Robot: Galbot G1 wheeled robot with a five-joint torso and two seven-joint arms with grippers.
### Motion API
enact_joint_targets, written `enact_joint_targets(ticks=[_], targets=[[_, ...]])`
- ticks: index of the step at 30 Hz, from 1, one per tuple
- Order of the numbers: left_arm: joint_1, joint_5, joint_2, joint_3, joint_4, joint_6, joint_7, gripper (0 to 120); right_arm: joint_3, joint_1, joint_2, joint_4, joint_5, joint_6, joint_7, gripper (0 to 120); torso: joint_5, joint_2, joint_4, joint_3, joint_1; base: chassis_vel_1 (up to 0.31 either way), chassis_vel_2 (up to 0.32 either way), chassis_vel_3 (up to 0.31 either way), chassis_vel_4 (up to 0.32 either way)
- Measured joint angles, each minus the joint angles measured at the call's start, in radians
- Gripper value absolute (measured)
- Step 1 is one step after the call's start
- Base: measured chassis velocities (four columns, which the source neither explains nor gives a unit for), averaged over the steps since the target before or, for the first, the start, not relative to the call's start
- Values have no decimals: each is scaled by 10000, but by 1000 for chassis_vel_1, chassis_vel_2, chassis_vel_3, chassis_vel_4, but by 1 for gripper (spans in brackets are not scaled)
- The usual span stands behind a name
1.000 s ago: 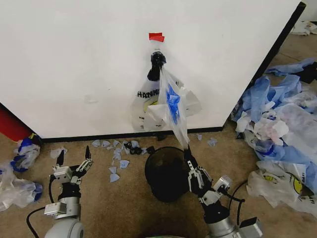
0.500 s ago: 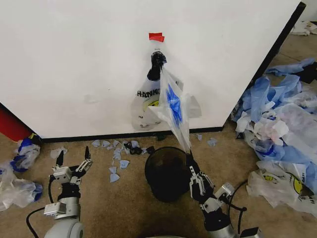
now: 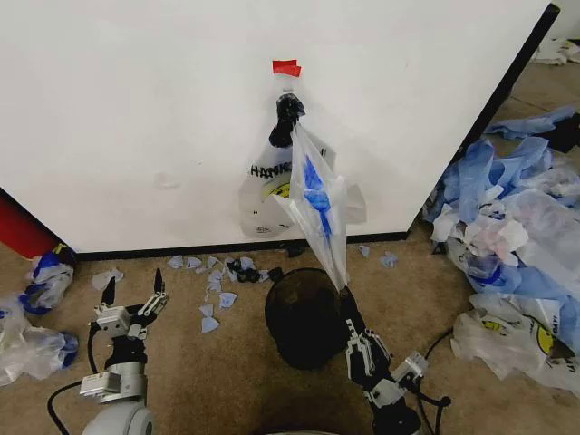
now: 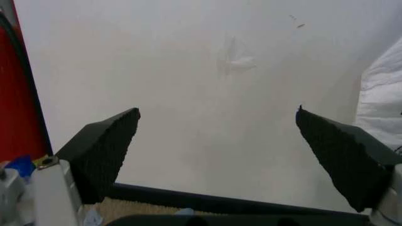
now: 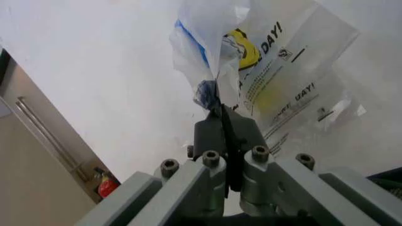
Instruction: Pick up the garbage bag from the wall and place it over the trash bin.
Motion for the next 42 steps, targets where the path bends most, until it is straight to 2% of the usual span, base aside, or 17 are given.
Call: enact_joint_targets(ticks=[42], targets=[[-7, 77, -144, -18, 272, -114, -23, 98, -14, -209, 158, -763, -606, 878, -537, 0, -2, -1, 0, 0, 0, 0, 0, 0, 0]])
